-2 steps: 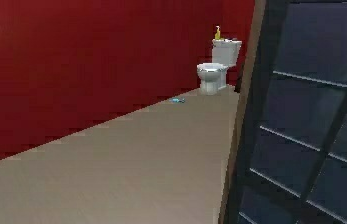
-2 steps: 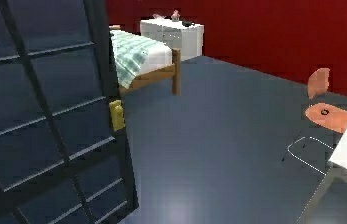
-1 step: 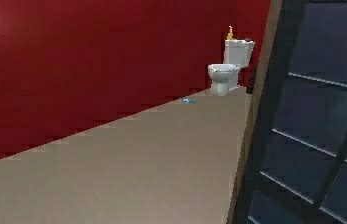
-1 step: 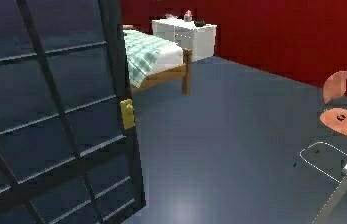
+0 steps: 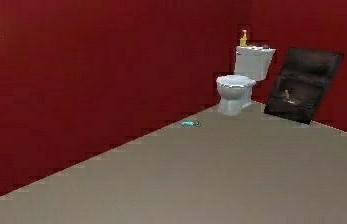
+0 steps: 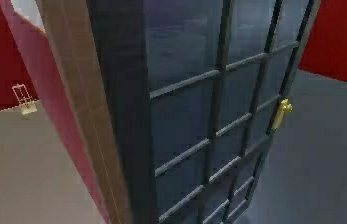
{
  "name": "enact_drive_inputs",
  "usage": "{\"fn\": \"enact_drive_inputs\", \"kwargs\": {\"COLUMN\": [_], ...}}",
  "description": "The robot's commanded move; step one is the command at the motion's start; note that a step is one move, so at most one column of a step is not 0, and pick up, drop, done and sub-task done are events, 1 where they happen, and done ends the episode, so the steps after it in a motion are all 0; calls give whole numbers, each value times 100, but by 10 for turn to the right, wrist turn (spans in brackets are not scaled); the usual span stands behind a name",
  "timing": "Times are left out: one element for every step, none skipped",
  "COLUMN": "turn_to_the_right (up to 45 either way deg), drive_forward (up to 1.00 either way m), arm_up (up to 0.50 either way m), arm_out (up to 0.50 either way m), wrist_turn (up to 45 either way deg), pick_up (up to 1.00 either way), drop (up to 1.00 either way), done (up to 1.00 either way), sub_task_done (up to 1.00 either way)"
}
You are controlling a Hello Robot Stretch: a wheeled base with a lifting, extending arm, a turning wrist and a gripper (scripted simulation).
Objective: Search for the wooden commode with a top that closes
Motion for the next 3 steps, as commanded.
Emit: {"fn": "enact_drive_inputs", "kwargs": {"turn_to_the_right": [0,450,30], "drive_forward": [30,0,0], "arm_up": [0,0,0], "arm_out": [0,0,0], "wrist_turn": [0,0,0], "pick_up": [0,0,0], "drop": [0,0,0], "done": [0,0,0], "sub_task_done": [0,0,0]}}
